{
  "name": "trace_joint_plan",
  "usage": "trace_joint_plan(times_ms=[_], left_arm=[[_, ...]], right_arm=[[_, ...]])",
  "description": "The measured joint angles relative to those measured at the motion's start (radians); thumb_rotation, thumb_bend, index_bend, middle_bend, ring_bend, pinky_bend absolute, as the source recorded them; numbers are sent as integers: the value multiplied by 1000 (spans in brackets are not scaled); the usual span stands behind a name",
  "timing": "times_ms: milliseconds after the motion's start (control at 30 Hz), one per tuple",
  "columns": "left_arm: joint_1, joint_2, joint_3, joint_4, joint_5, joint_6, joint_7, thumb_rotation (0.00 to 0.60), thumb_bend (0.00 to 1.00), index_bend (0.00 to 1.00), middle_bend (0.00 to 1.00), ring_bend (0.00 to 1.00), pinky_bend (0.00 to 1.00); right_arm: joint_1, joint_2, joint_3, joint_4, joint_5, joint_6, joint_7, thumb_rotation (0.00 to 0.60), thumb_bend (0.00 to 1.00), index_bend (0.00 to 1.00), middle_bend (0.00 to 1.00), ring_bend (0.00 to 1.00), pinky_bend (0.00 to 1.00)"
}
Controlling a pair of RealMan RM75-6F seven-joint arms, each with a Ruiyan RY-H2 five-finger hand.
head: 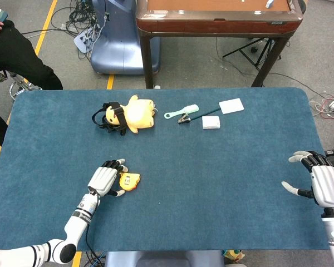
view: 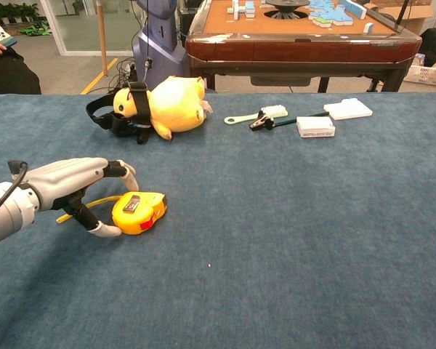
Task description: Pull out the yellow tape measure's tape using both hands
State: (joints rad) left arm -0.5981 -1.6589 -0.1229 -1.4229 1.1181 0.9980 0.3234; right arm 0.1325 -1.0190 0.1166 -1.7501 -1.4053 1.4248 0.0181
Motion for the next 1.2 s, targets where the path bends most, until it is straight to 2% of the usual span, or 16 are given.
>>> trace_joint_plan(times_ms=[300,367,500,633,900,1200], left_arm=[[-5,-1,-5,-8,-19,-28,-32,600,153,341,177,122,95],[-6,-2,-8,-5,-16,-29,-47,600,153,367,221,148,95],[-5,-8,-14,11,1,-26,-95,600,154,430,377,250,95],[-3,-10,-22,32,17,-32,-166,600,154,465,450,306,95],[5,16,-36,44,54,-47,-305,600,154,489,484,334,95],[7,69,-71,0,111,-48,-480,600,154,491,484,334,99]], right_arm=[[-5,6,1,-6,-1,6,-3,600,91,378,298,212,219],[-6,7,1,-9,0,6,-4,600,91,378,298,212,219],[-5,9,2,-14,-1,5,-10,600,92,378,298,212,219],[3,13,5,-24,-4,-2,-21,600,92,378,298,212,219],[45,25,17,-59,-14,-53,-35,600,143,378,306,212,219],[160,59,49,-139,-13,-209,-20,600,155,378,349,229,228]])
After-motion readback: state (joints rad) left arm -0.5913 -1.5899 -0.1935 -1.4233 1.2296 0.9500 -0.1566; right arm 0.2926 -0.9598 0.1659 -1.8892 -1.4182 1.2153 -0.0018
